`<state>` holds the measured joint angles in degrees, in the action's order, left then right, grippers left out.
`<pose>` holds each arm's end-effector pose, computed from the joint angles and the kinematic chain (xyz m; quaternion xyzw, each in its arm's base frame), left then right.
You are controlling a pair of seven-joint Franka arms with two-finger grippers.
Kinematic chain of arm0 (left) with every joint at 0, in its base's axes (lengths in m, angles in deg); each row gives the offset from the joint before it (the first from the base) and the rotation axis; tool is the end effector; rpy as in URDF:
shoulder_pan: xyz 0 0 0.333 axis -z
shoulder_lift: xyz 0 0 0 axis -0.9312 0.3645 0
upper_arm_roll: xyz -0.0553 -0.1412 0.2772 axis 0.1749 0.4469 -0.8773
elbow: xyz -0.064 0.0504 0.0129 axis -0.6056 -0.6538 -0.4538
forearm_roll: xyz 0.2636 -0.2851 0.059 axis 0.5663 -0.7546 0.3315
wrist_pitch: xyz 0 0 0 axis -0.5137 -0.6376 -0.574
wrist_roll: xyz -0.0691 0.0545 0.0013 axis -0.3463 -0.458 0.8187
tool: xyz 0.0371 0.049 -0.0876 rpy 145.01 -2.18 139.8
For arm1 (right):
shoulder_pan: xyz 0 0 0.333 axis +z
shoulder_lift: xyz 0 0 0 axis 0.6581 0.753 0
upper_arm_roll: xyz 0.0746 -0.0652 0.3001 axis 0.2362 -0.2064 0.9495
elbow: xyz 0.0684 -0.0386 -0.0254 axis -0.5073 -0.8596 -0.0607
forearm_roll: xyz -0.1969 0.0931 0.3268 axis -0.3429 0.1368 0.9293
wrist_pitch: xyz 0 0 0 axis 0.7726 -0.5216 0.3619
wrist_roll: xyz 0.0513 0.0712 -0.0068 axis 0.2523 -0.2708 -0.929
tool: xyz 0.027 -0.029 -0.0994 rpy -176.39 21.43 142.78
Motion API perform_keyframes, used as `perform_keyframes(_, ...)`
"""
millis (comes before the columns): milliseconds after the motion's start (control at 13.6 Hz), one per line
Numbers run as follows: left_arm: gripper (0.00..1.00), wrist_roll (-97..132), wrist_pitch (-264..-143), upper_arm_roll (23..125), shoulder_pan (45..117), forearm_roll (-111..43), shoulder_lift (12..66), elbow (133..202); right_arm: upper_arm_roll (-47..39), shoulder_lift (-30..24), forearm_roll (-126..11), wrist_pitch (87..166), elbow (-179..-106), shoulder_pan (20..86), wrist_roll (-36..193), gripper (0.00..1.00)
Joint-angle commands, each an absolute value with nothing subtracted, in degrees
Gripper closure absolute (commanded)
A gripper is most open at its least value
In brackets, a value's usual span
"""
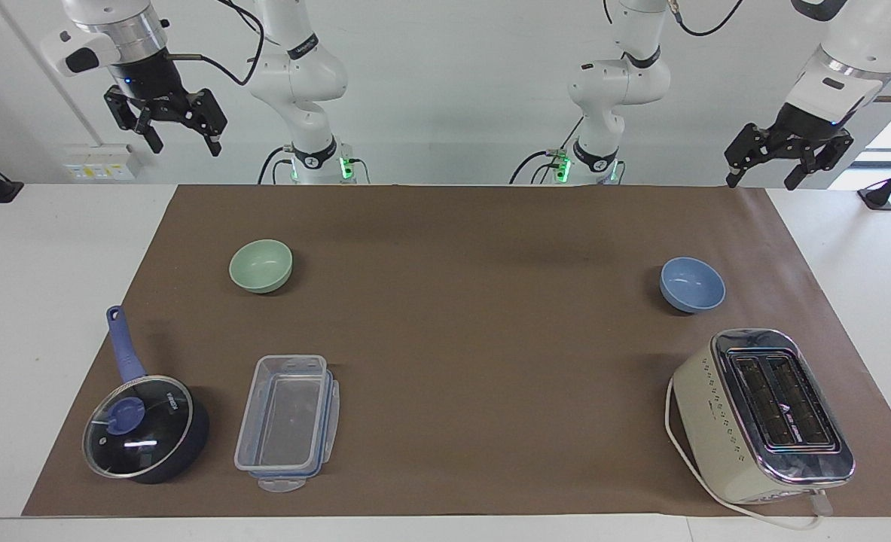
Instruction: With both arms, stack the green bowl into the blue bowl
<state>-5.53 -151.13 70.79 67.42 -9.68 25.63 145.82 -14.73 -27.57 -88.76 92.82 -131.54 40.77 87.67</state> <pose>0.5306 0.0112 0.6656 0.9983 -0.0571 0.0121 0.0075 0.4890 -0.0385 0.6814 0.9992 -0.0406 0.0055 0.0015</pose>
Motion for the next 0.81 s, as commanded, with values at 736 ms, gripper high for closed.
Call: perform_keyframes(736,0.0,-5.65,-150.89,71.88,67.74,-9.08,24.64,146.39,-14.67,-29.0,-88.64,93.13,-133.14,40.36,87.8,0.0)
